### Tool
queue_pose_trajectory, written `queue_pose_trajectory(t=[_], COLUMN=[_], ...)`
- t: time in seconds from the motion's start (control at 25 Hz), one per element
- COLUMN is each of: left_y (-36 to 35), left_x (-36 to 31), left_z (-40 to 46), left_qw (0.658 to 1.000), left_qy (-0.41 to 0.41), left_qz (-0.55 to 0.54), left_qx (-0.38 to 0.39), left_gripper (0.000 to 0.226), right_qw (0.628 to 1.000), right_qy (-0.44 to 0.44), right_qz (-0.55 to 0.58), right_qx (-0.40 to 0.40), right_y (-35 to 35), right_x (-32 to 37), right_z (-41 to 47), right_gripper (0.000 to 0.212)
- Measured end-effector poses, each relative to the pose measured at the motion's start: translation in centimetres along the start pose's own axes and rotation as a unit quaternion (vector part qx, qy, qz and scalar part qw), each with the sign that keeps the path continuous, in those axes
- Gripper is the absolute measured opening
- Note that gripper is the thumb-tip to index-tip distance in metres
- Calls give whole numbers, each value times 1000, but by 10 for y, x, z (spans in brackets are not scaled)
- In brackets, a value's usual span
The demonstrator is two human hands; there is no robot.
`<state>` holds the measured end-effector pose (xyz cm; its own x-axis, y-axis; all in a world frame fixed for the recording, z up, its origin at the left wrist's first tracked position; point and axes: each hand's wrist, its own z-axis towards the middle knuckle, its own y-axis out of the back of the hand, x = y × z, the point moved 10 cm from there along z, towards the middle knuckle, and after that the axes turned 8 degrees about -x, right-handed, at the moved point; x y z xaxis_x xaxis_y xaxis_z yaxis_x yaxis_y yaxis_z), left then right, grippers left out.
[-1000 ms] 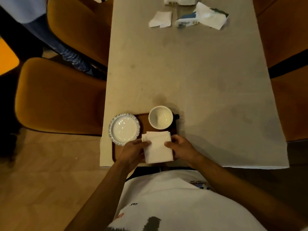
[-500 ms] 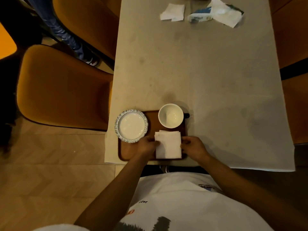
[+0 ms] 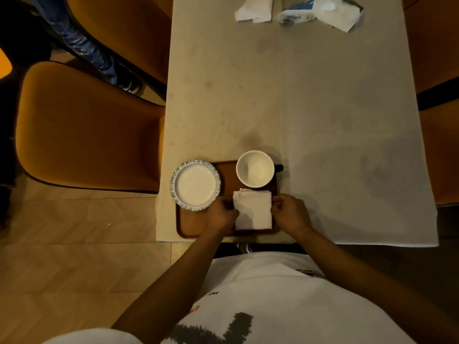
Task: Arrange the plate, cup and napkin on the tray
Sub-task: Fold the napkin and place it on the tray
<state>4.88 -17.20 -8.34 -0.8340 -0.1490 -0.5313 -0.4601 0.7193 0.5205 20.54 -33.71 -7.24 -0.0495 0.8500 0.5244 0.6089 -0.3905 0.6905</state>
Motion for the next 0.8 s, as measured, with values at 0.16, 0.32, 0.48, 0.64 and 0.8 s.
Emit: queue_pose_trajectory(t=[0.16, 0.32, 0.48, 0.64, 0.8], left_y=[6, -1, -3, -4, -8], left_x=[-2, -8, -14, -17, -16], left_z=[-9, -15, -20, -23, -25], left_qw=[998, 994, 991, 988, 987], left_qy=[-47, -102, -123, -141, -142], left_qz=[1, 26, 46, 53, 72], left_qx=[-38, -9, 17, 18, 24], left_gripper=[28, 36, 48, 47, 43], right_qw=[995, 989, 990, 991, 992], right_qy=[97, 132, 123, 113, 107], right_qz=[-23, -44, -50, -42, -39], right_qx=[-15, 49, 52, 51, 46], right_y=[4, -10, -12, -15, -14], right_x=[20, 20, 14, 11, 6], right_z=[-5, -14, -17, -17, -20], right_gripper=[37, 62, 72, 73, 72])
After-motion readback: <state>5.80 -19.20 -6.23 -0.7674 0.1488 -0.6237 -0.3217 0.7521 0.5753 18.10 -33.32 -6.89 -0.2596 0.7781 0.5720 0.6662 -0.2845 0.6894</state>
